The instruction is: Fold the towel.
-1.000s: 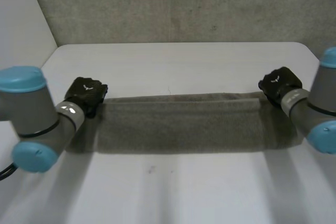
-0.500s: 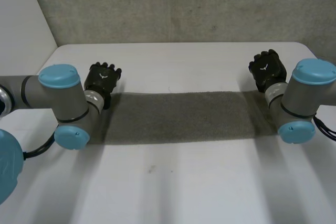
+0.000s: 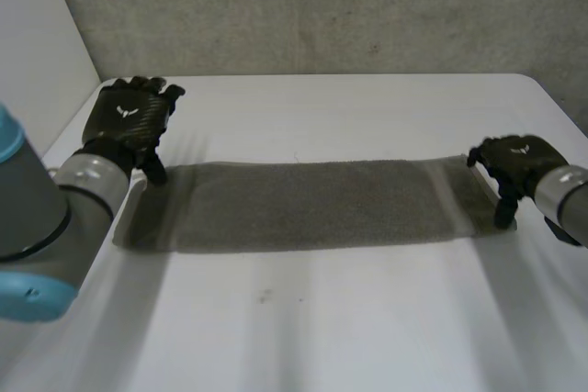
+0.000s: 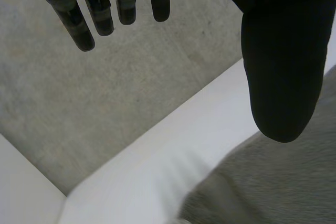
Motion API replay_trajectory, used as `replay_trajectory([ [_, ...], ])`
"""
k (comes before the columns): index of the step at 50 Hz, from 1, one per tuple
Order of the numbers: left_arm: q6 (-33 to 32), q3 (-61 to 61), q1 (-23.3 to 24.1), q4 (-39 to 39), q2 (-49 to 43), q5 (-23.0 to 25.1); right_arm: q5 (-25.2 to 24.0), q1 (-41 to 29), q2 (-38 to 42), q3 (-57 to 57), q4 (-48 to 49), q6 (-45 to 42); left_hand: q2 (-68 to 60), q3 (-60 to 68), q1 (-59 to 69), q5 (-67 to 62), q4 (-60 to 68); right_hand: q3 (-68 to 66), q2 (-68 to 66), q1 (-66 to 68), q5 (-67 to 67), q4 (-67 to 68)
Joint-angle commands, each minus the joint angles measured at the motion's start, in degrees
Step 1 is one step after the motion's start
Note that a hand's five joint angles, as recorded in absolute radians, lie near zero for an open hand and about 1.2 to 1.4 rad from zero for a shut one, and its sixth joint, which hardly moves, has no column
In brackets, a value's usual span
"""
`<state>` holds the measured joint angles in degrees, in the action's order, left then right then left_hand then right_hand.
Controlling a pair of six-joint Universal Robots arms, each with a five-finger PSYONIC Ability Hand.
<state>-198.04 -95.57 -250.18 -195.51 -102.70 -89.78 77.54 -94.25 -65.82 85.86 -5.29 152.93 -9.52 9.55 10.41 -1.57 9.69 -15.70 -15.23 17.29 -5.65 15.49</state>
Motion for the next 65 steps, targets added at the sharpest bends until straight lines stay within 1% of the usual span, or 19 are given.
replay_trajectory([
  [1,7.3,-6.6,-0.7,0.0,4.4,0.2,-3.6,5.1,1.5,5.5,4.2,-0.5,-0.5,0.5,-0.4,1.6,0.3,-5.0,-5.5,3.4,-5.0,5.2],
  [14,7.6,-8.8,-0.8,-0.5,4.4,0.1,-6.5,7.8,8.5,6.0,10.8,-0.5,-0.5,0.5,-0.4,1.6,0.3,-17.4,-17.9,15.8,-17.5,17.6],
  [17,7.5,-8.9,-0.8,-1.0,4.3,0.1,-6.6,7.8,9.6,5.5,11.5,-0.5,-0.5,0.5,-0.4,1.6,0.3,-26.2,-26.6,24.6,-26.2,26.4],
  [19,7.5,-8.9,-0.8,-1.2,4.4,0.1,-6.5,7.8,10.3,5.1,12.6,-0.5,-0.5,0.5,-0.4,1.6,0.3,-41.7,-42.2,40.1,-41.8,41.9],
  [20,7.5,-9.0,-0.9,-1.4,4.4,0.1,-6.5,7.8,10.3,5.1,12.6,-0.5,-0.5,0.5,-0.4,1.6,0.3,-41.8,-42.3,40.2,-41.9,42.0],
  [21,7.6,-9.1,-1.1,-1.5,4.4,0.1,-6.5,7.8,10.5,4.9,13.3,-0.5,-0.5,0.5,-0.4,1.6,0.3,-54.5,-54.9,52.9,-54.5,54.7],
  [22,7.6,-9.1,-1.1,-1.5,4.4,0.1,-6.5,7.8,10.5,4.9,13.3,-0.5,-0.5,0.5,-0.4,1.6,0.3,-54.6,-55.1,53.0,-54.7,54.8],
  [23,7.5,-9.1,-1.2,-1.5,4.4,0.1,-6.2,7.8,10.8,4.8,14.2,-0.6,-0.5,0.5,-0.4,1.6,0.3,-64.2,-64.7,62.6,-64.3,64.4],
  [28,7.6,-9.1,-1.2,-1.5,4.4,0.0,-4.7,8.1,10.5,4.3,16.2,-0.5,-0.5,0.5,-0.4,1.6,0.3,-64.3,-64.8,62.7,-64.4,64.5],
  [32,7.6,-9.3,-1.4,-1.5,4.4,0.0,-0.8,11.3,8.5,4.4,16.1,-0.6,-0.5,0.5,-0.4,1.6,0.3,-64.3,-64.8,62.7,-64.4,64.5],
  [36,7.6,-9.7,-1.9,-1.5,5.2,0.0,0.6,13.7,7.0,4.1,15.7,-1.5,-0.5,0.5,-0.4,1.6,0.3,-64.3,-64.8,62.7,-64.4,64.5],
  [40,7.6,-9.8,-2.3,-1.6,5.3,0.0,1.3,18.6,6.4,2.6,15.5,-5.7,-0.5,0.5,-0.4,1.6,0.3,-64.3,-64.8,62.7,-64.4,64.5],
  [47,7.6,-9.9,-2.4,-1.6,5.3,0.0,1.8,19.7,5.1,-1.0,15.0,-12.5,-0.5,0.5,-0.4,1.6,0.3,-64.3,-64.8,62.7,-64.4,64.5],
  [52,7.6,-9.9,-2.4,-1.6,5.3,0.0,2.9,13.7,3.3,-5.1,13.8,-11.7,-0.5,0.5,-0.4,1.6,0.3,-64.3,-64.8,62.7,-64.4,64.5],
  [57,7.6,-10.0,-2.4,-1.6,5.4,0.0,6.1,-2.4,2.4,-11.2,13.7,-7.6,-0.5,0.5,-0.4,1.6,0.3,-64.3,-64.8,62.7,-64.4,64.5],
  [60,7.5,-10.0,-2.3,-1.6,5.4,0.0,6.2,-6.8,3.0,-12.6,14.0,-7.1,-0.5,0.5,-0.4,1.6,0.3,-64.3,-64.8,62.7,-64.4,64.5],
  [62,7.6,-10.0,-2.3,-1.6,5.4,0.0,6.0,-16.4,5.4,-15.3,14.7,-7.0,-0.5,0.5,-0.4,1.6,0.3,-64.3,-64.8,62.7,-64.4,64.5],
  [63,7.6,-10.0,-2.4,-1.6,5.4,-0.1,6.0,-16.5,5.4,-15.3,14.7,-7.0,-0.5,0.5,-0.4,1.6,0.3,-64.3,-64.8,62.7,-64.4,64.5],
  [65,7.6,-9.9,-2.4,-1.6,5.4,-0.1,5.9,-25.7,8.9,-17.6,16.4,-6.9,-0.5,0.5,-0.4,1.6,0.3,-64.3,-64.8,62.7,-64.4,64.5],
])
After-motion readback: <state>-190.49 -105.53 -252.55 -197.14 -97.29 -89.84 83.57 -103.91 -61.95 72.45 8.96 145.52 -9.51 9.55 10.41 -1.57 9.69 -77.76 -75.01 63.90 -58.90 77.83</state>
